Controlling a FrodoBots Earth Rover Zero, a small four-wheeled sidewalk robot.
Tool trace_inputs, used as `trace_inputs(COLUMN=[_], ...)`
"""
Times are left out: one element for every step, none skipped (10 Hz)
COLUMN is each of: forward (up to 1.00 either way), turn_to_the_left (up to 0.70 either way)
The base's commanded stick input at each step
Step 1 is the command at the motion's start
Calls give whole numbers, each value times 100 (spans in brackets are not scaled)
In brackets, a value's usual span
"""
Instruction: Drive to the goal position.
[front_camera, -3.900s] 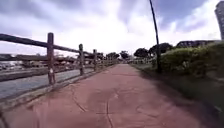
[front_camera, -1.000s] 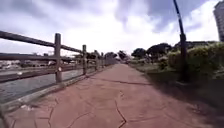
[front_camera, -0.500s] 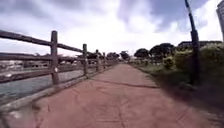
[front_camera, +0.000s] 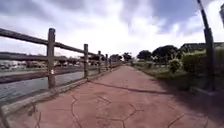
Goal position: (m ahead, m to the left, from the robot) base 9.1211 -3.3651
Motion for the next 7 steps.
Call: trace_inputs(forward=[70, 70, 70, 70, 70, 70, 70], turn_to_the_left=[12, 1, -23, -23, -23, -23, -23])
